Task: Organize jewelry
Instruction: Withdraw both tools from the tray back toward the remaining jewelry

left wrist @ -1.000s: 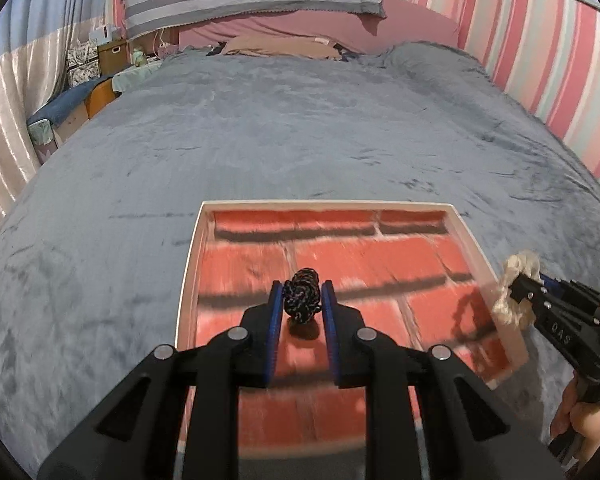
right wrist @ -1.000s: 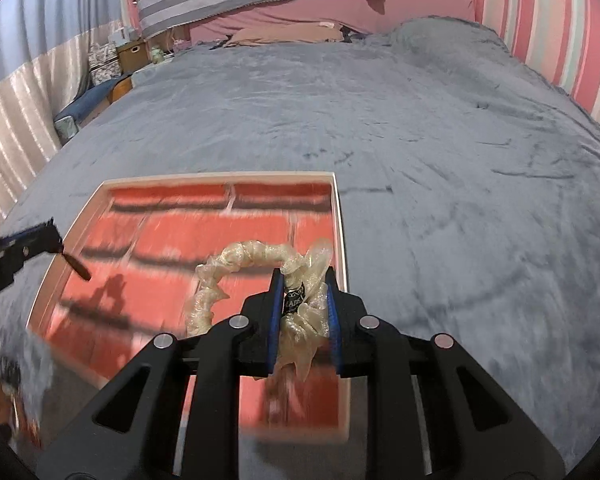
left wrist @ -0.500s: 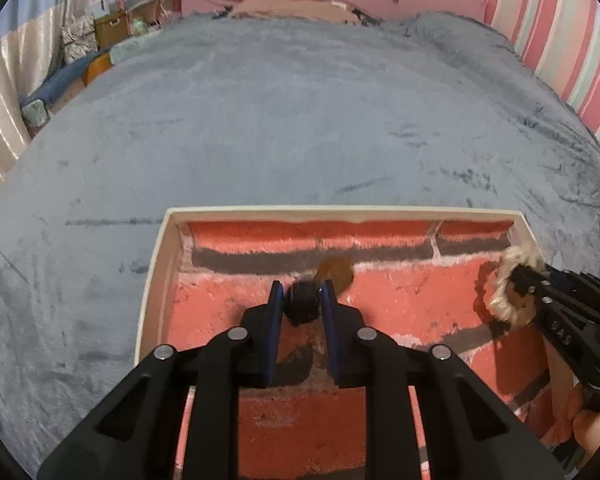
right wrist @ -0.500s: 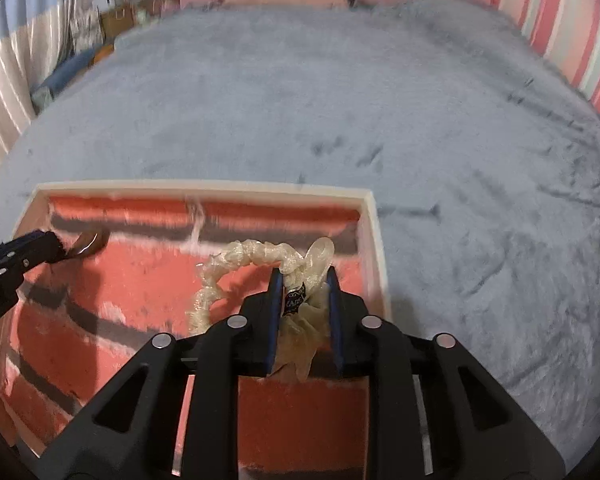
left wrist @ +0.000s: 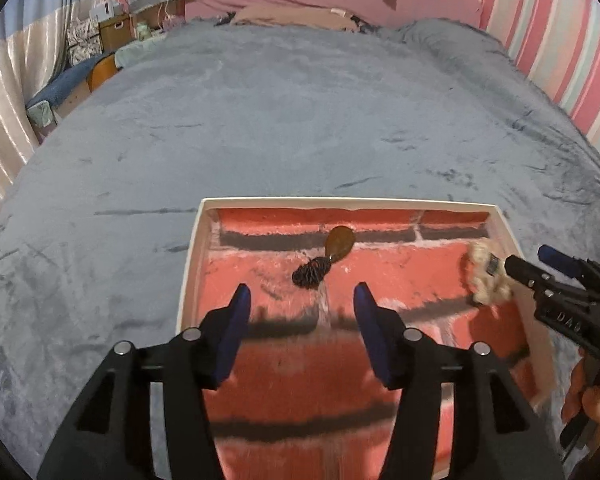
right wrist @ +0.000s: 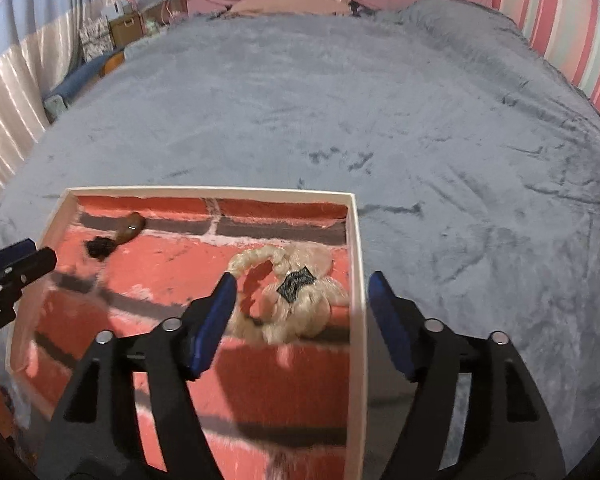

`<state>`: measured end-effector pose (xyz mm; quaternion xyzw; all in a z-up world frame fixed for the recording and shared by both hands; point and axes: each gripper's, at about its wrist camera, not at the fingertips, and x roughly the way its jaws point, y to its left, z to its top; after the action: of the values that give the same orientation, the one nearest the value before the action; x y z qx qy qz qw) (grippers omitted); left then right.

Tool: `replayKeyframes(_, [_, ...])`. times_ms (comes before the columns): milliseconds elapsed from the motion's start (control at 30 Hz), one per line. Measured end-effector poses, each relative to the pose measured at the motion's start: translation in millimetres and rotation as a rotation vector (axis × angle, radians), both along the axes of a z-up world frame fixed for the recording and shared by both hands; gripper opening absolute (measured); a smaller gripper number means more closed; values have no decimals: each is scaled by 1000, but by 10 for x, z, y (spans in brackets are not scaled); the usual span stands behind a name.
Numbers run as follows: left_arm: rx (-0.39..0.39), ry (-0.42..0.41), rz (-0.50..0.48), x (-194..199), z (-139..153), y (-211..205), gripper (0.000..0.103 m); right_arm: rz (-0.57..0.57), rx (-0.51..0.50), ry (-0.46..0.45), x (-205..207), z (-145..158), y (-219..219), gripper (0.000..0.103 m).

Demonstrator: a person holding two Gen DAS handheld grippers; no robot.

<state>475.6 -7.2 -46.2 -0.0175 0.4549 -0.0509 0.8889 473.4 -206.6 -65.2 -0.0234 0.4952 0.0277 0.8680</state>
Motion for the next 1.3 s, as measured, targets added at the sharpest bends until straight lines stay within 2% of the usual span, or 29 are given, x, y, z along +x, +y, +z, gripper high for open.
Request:
replayKeyframes(167, [-13,-53,13,-567,321,116,62,7,58,-53,-480,429,-101,83])
replayKeyframes(333, [-33,-100,13,-1165,652,233,70,29,62,-91,-1041,782,-139,85])
replayKeyframes(467, [-30,-138,18,-1645,854,303,74,40,54,-107,-1427,980,-167,90])
replayKeyframes(600, [-30,-172,10,-2089,918,353,79,55,82,-124,-1873,1065,-187,96])
replayKeyframes(833, [-23,-197,9,-2631,780,412,84,54,145,-149,-2509,968,-260,97])
replayKeyframes(1033, [-65,-187,14,-2881,582,472,85,0,203,-165,-2824,825,-381,97])
replayKeyframes(1167, [-43,-160,6,-2944,379,401,85,-23,143,-169,-2945,704,-412,97])
replayKeyframes(1300, [-59,-129,6,-2933,211,376,85,-27,51,-166,-3012,584,-413,97])
